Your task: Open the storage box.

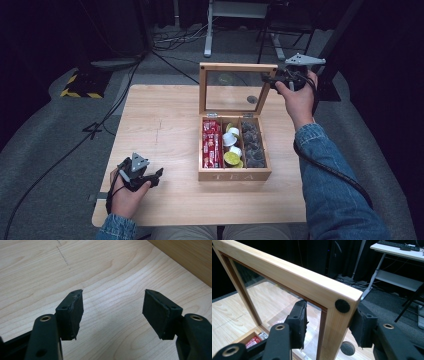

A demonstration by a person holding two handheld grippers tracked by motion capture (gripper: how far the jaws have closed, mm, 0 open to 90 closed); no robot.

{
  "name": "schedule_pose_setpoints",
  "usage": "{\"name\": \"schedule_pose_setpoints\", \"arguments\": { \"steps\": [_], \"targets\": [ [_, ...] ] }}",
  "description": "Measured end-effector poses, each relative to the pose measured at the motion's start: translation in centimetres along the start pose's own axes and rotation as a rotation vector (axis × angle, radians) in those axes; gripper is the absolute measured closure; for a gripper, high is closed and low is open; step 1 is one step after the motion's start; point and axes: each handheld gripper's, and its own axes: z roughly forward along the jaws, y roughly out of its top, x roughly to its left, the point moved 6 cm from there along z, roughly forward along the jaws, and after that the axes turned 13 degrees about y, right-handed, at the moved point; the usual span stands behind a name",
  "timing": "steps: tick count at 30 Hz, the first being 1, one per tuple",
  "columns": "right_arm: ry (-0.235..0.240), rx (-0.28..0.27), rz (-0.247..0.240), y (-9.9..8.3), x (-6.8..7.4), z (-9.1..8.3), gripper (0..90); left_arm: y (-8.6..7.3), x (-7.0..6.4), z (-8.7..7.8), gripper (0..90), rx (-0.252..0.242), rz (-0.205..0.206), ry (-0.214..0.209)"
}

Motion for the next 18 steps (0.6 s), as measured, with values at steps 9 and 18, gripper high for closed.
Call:
{"name": "schedule_pose_setpoints", "arguments": {
  "steps": [9,18],
  "targets": [
    [-0.005,-0.004,0.048,-0.5,-1.2,1.5,49.8,0.0,-0.3,0.1,33.3,0.003,0.009,-0.003],
    [0.007,0.000,0.086,-1.5,-2.3,2.9,49.6,0.0,-0.3,0.2,32.2,0.005,0.010,-0.009]
  ]
}}
